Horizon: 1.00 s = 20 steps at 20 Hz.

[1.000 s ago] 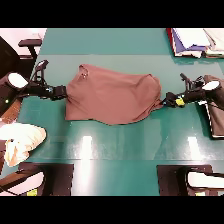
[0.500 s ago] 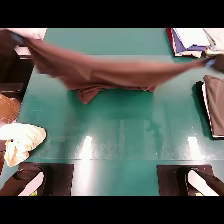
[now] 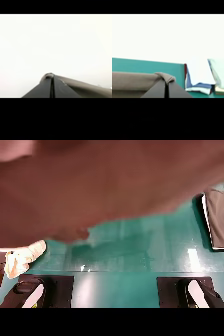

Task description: Fold the shirts.

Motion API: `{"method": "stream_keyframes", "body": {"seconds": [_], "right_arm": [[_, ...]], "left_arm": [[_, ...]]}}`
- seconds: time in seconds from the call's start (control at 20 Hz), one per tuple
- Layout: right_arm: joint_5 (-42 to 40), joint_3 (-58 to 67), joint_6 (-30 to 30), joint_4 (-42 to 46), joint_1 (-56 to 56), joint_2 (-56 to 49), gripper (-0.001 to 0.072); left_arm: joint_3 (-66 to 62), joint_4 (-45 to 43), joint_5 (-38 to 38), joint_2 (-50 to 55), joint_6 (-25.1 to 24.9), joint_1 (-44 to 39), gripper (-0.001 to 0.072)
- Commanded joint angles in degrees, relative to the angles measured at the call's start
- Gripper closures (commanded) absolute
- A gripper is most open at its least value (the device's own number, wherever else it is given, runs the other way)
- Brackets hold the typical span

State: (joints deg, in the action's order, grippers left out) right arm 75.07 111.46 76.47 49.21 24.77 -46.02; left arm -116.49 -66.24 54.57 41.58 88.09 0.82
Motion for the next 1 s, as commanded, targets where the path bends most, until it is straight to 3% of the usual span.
{"method": "stream_keyframes", "body": {"seconds": [0.0, 0.2, 0.4, 0.5, 0.7, 0.85, 0.95], "right_arm": [[7.61, 7.8, 4.22, 0.31, 2.43, -4.7, 0.0692], [12.33, -0.28, 6.08, 2.99, -1.77, -12.48, 0.0692], [13.27, -14.64, 6.75, 18.64, -16.26, -22.64, 0.0691], [12.24, -19.3, 6.84, 20.2, -20.65, -29.29, 0.0692], [7.48, -18.12, 6.84, 19.8, -23.61, -43.8, 0.0691], [5.53, -8.11, 6.84, 19.37, -23.63, -53.62, 0.0691], [5.14, -1.36, 6.84, 19.37, -23.61, -57.59, 0.0691]], "left_arm": [[-0.33, -5.57, 6.4, 2.08, 3.69, 0.04, 0.0682], [9.38, -5.25, 17.05, 11.32, 3.65, 0.04, 0.068], [22.12, -1.84, 17.88, 23.67, 3.17, 0.04, 0.0679], [26.23, -1.16, 17.7, 30.23, 2.93, 0.04, 0.0679], [27.98, 0.76, 11.74, 44.11, 0.7, 0.04, 0.0679], [27.02, 0.87, -0.09, 49.35, -0.04, 0.04, 0.068], [24.72, 0.81, -2.36, 50.97, -0.98, 0.04, 0.068]]}}
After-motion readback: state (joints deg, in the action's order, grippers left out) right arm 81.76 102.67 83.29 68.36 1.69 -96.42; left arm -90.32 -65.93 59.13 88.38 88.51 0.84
